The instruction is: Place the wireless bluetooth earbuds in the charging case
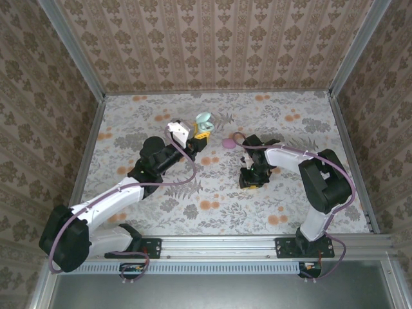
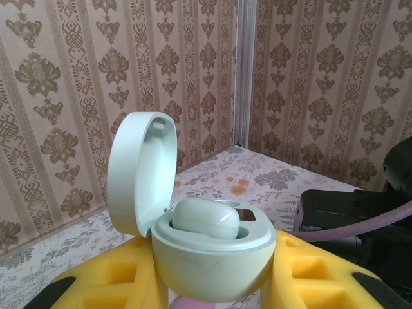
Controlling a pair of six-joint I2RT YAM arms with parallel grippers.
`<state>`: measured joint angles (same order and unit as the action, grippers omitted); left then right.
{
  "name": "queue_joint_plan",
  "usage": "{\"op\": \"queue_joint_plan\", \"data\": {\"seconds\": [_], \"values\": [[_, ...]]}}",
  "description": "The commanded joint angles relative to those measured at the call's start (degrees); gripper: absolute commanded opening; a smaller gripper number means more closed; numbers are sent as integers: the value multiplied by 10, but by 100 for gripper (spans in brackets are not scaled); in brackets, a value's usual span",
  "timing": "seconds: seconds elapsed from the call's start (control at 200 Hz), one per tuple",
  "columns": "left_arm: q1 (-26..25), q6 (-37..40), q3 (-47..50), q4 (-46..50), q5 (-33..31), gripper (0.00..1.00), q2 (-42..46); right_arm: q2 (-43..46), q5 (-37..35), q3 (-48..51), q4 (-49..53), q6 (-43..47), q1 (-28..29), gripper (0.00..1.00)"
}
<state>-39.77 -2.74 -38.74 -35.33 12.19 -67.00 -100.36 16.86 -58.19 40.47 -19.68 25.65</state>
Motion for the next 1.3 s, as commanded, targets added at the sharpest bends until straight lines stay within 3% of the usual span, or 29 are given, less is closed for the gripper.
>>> {"op": "queue_joint_plan", "data": {"seconds": [0.0,0.58,0.985,1.295], "values": [[-3,7,-4,-5,3,29,-3,-15,2,-2,-14,-9,7,31],[-2,7,-4,-6,4,29,-7,5,13,8,-33,-21,7,26],[-6,8,-9,-10,20,29,-36,123,-18,6,1,-42,3,25],[-11,20,-11,-36,82,29,-80,238,-77,-83,81,-36,0,25]]}}
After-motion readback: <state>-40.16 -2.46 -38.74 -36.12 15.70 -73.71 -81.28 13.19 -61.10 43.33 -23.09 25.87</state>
